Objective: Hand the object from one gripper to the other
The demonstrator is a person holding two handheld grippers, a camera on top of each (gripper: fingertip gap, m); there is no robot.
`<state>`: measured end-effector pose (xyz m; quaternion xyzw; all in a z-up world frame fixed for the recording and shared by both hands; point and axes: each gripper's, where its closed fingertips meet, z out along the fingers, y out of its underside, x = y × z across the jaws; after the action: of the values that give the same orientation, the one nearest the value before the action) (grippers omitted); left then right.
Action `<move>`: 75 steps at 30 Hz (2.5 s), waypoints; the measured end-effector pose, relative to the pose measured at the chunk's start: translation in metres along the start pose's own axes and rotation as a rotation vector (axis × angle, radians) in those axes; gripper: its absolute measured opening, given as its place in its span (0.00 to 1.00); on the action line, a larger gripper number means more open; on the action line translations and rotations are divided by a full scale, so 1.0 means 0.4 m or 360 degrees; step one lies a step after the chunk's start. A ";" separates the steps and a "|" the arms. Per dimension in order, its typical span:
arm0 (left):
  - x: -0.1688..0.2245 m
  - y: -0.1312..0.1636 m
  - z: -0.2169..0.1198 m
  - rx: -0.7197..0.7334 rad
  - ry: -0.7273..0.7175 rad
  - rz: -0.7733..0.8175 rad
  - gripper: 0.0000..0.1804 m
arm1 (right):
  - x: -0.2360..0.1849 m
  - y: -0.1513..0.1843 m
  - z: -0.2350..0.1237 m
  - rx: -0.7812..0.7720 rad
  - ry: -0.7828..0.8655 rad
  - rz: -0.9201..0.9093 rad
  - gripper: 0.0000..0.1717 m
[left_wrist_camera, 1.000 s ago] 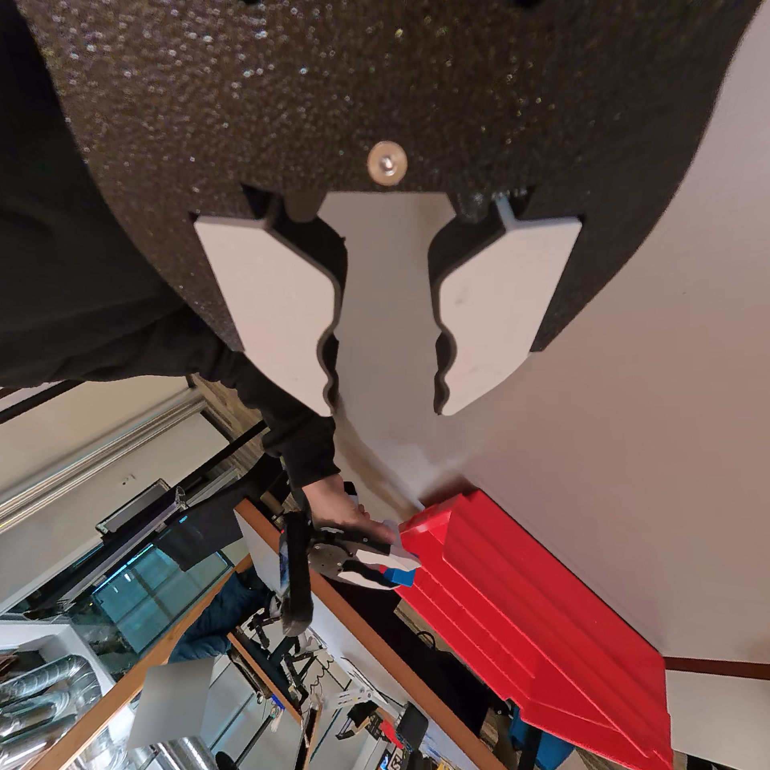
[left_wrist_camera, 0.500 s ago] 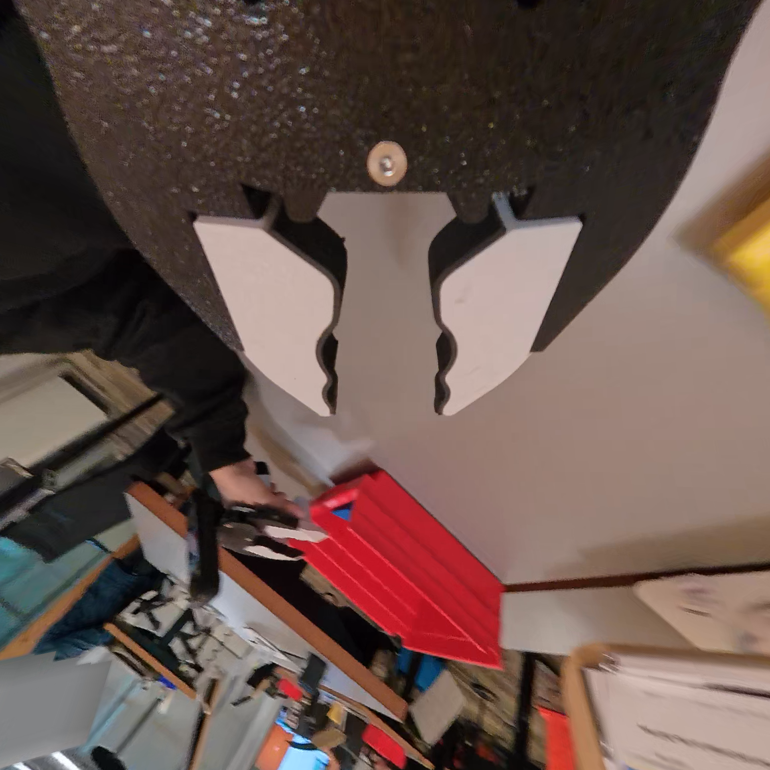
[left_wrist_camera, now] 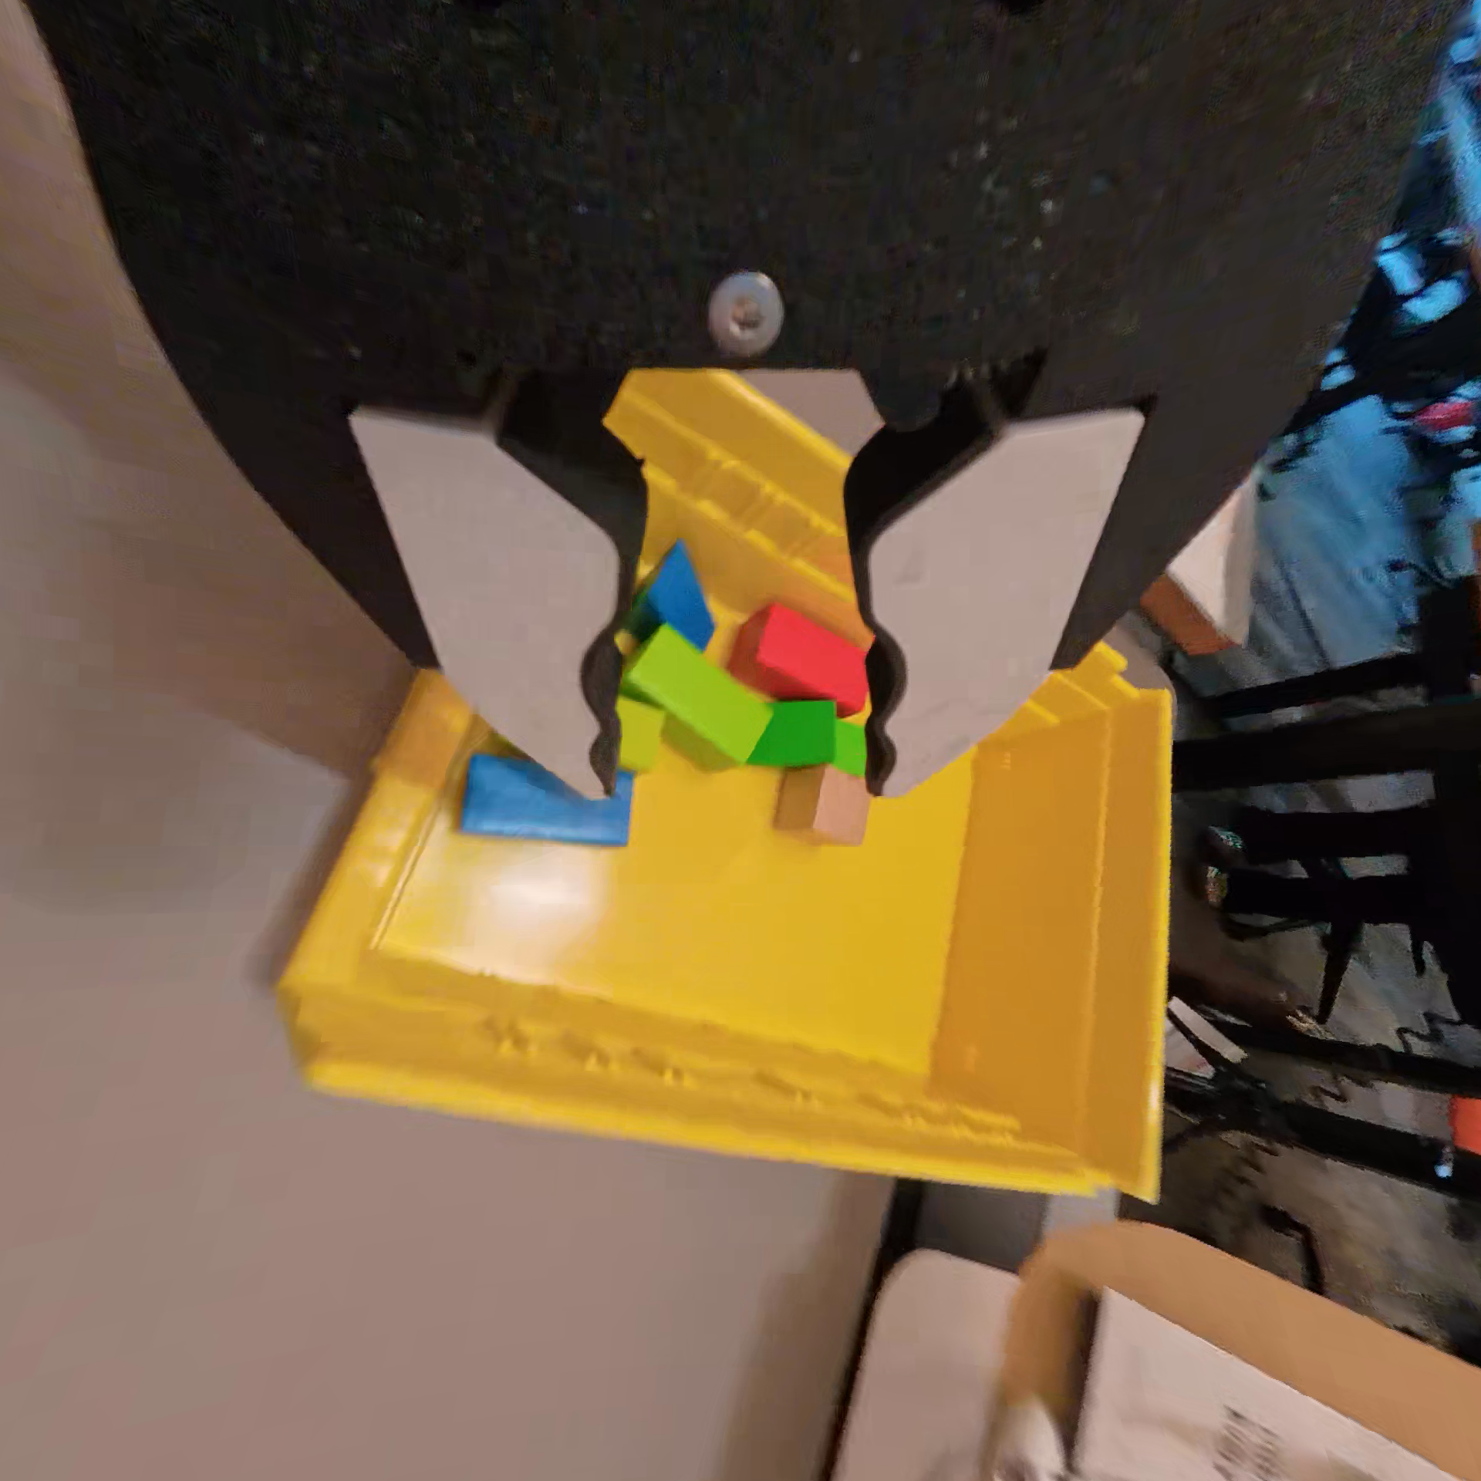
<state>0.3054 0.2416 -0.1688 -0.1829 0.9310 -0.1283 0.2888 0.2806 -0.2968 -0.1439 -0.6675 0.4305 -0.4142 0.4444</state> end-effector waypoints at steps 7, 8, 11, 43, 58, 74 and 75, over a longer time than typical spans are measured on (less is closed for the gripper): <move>-0.063 0.063 0.134 -0.0189 0.0241 0.0153 0.35 | -0.212 -0.068 0.001 0.0132 -0.0652 0.0165 0.43; -0.074 0.071 0.153 -0.0209 0.0247 0.0162 0.35 | -0.231 -0.074 0.000 0.0148 -0.0698 0.0173 0.43; -0.090 0.083 0.204 -0.0234 0.0297 0.0172 0.34 | -0.267 -0.077 0.005 0.0145 -0.0781 0.0179 0.43; 0.025 -0.243 -0.064 0.0872 -0.0185 -0.0433 0.19 | -0.418 -0.093 0.007 0.0084 -0.1168 0.0471 0.44; 0.520 -0.513 -0.242 0.1684 0.0039 -0.0060 0.19 | -0.754 -0.122 -0.150 -0.0247 -0.2240 0.1000 0.50; 0.578 -0.520 -0.242 0.1656 -0.0166 0.0164 0.19 | -0.815 -0.119 -0.236 -0.0422 -0.2590 0.0973 0.21; 0.574 -0.520 -0.238 0.1637 -0.0170 0.0146 0.19 | -0.814 -0.120 -0.232 -0.0403 -0.2579 0.0957 0.20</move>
<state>0.1290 -0.0282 -0.1337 0.0175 0.7387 -0.5469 0.3937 0.1104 -0.0004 -0.1293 -0.6589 0.1827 0.3738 0.6267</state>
